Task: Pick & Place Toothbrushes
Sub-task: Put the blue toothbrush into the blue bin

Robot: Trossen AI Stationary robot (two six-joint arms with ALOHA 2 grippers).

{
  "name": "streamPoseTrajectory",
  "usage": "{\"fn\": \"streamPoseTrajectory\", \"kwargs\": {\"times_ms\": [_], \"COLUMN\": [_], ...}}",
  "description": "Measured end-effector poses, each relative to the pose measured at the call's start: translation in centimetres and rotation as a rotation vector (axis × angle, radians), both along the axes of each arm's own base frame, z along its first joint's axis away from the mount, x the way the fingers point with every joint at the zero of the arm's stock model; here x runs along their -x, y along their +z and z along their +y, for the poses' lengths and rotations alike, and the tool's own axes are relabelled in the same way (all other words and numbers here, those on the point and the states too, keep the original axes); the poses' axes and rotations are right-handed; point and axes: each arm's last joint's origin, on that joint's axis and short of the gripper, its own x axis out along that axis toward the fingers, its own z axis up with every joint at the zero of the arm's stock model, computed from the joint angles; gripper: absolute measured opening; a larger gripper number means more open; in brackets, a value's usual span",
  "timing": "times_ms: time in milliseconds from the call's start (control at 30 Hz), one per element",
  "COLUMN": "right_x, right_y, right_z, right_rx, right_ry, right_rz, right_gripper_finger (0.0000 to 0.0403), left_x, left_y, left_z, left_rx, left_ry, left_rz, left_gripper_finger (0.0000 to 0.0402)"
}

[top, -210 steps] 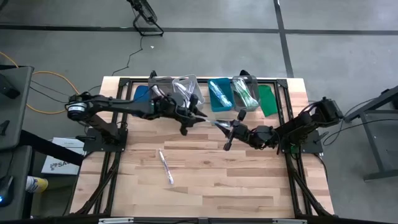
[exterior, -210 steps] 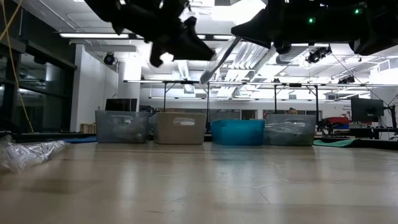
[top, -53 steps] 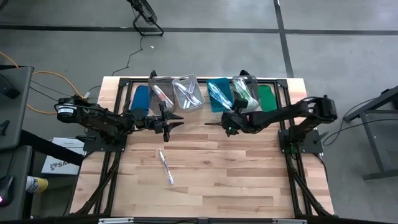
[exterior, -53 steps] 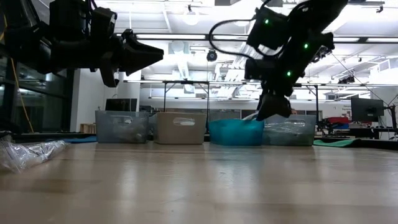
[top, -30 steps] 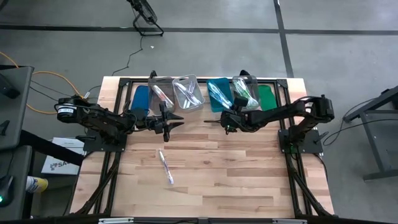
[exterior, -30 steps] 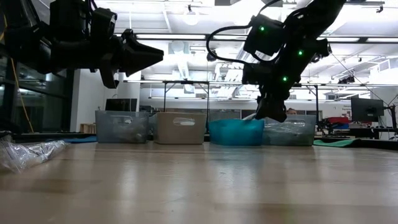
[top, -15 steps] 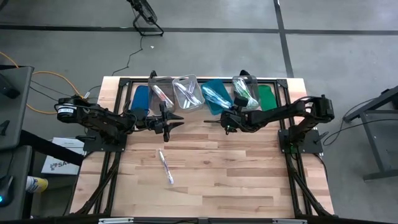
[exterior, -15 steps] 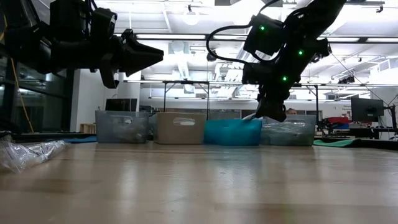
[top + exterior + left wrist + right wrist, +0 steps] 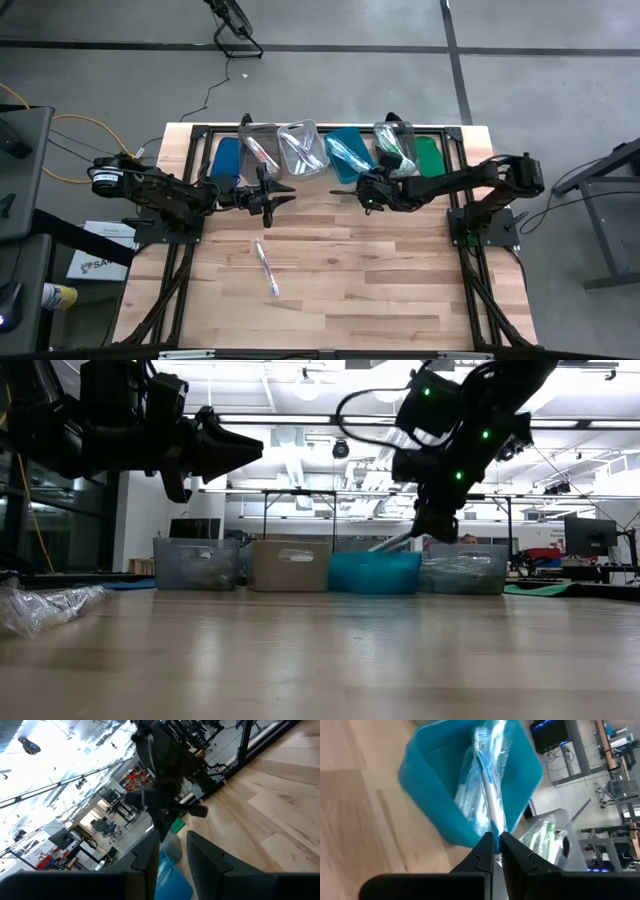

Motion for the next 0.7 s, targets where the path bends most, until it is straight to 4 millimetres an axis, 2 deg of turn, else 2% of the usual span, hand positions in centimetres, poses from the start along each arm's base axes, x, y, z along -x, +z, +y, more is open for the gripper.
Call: {"fn": "streamPoseTrajectory", "kwargs": {"times_ms": [400,533,700], "right_x": [1.1,1.1,0.9], "right_y": [3.2,3.3,2.3], "right_z": [0.0,-0.6,-2.2], "right_rx": [0.018,-0.035,-0.108], "right_ry": [-0.023,-0.063,-0.11], "right_rz": [-0.128,-0.202,-0.221], "right_gripper_finger": [0.001,0.0009,0.001], "left_x": [0.0,0.0,0.0], "left_y": [0.0,0.0,0.0], "left_z": [0.0,0.0,0.0], "left_rx": [-0.002,-0.014,-0.016], "left_ry": [0.004,0.006,0.006], "left_rz": [0.0,0.001,0.0], "left_gripper_finger": [0.0094,0.0094,0.0094]}}
